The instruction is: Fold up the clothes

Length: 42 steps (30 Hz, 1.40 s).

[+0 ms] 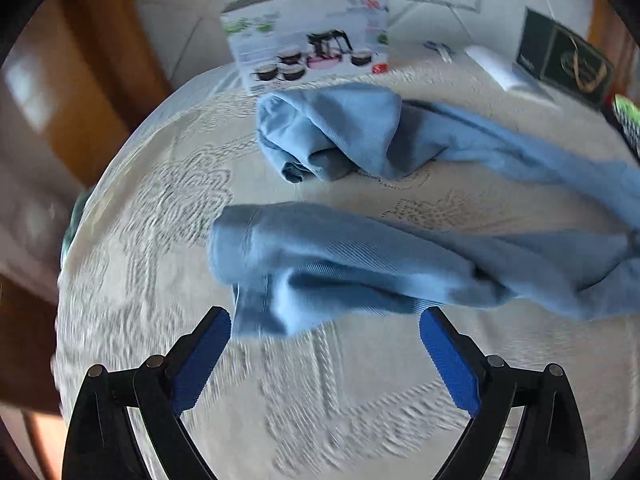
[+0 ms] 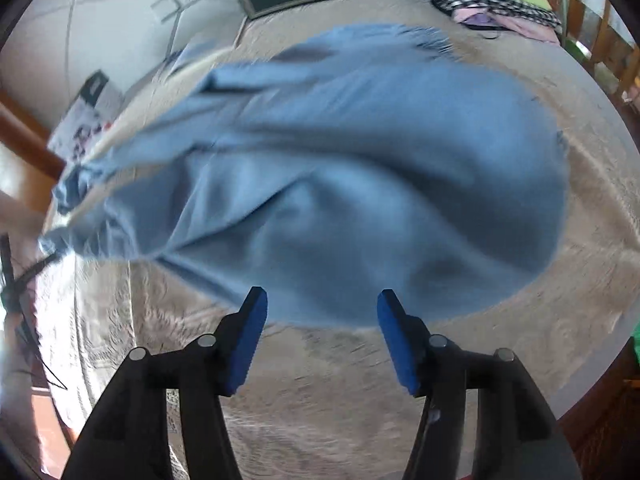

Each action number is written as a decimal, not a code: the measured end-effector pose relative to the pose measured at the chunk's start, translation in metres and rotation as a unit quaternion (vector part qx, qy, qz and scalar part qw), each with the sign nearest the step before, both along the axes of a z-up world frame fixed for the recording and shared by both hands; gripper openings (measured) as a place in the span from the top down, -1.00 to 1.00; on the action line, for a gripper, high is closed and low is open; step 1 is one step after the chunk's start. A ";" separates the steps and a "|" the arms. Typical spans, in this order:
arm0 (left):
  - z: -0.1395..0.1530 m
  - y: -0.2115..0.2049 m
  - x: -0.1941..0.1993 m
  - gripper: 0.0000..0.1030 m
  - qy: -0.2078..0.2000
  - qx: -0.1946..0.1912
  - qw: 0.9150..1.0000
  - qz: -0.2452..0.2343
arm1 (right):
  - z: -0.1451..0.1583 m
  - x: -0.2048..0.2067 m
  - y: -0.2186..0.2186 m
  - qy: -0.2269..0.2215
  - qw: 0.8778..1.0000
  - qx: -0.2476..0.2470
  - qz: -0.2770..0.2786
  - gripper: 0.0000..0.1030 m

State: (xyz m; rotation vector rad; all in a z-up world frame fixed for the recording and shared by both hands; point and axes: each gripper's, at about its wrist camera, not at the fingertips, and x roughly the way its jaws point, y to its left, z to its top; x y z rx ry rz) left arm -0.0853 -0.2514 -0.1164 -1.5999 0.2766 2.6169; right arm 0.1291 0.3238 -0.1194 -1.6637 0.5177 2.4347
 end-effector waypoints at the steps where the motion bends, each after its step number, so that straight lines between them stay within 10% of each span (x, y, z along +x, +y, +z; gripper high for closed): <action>1: -0.007 -0.001 -0.006 -0.87 -0.006 -0.002 1.000 -0.005 | -0.003 0.000 -0.010 -0.001 1.000 0.010 0.005 -0.11; 13: -0.026 -0.015 -0.016 -0.96 -0.001 0.060 0.998 0.011 | -0.031 -0.033 -0.069 0.012 0.990 0.128 0.050 -0.14; 14: -0.024 -0.015 -0.016 -0.89 -0.002 0.060 0.998 0.012 | -0.030 -0.037 -0.070 0.012 0.990 0.133 0.050 0.02; 15: -0.020 -0.014 -0.015 -0.50 0.003 0.061 0.998 0.011 | -0.028 -0.041 -0.073 0.012 0.989 0.138 0.051 0.68; 16: -0.014 -0.015 -0.015 0.25 0.008 0.062 0.998 0.012 | -0.026 -0.044 -0.075 0.012 0.988 0.143 0.053 0.94; 17: -0.008 -0.017 -0.014 0.56 0.009 0.071 0.997 0.015 | -0.022 -0.046 -0.078 0.013 0.987 0.152 0.054 0.94; 28: 0.101 -0.047 0.074 0.76 0.050 0.128 0.990 0.028 | 0.092 0.018 -0.050 0.092 0.987 0.121 0.053 0.94; 36: 0.069 -0.048 0.104 0.62 -0.050 0.150 0.986 0.054 | 0.045 0.056 -0.014 -0.064 0.985 0.150 0.063 0.71; 38: 0.060 -0.034 0.100 0.20 -0.057 0.150 0.986 0.045 | 0.048 0.053 -0.017 -0.049 0.987 0.143 0.059 0.45; 40: 0.057 -0.019 0.089 -0.85 -0.050 0.141 0.988 0.031 | 0.055 0.045 -0.026 -0.020 0.991 0.114 0.062 0.06; 42: 0.055 -0.004 0.074 -0.91 -0.037 0.127 0.991 0.014 | 0.063 0.028 -0.045 0.006 0.993 0.088 0.081 -0.16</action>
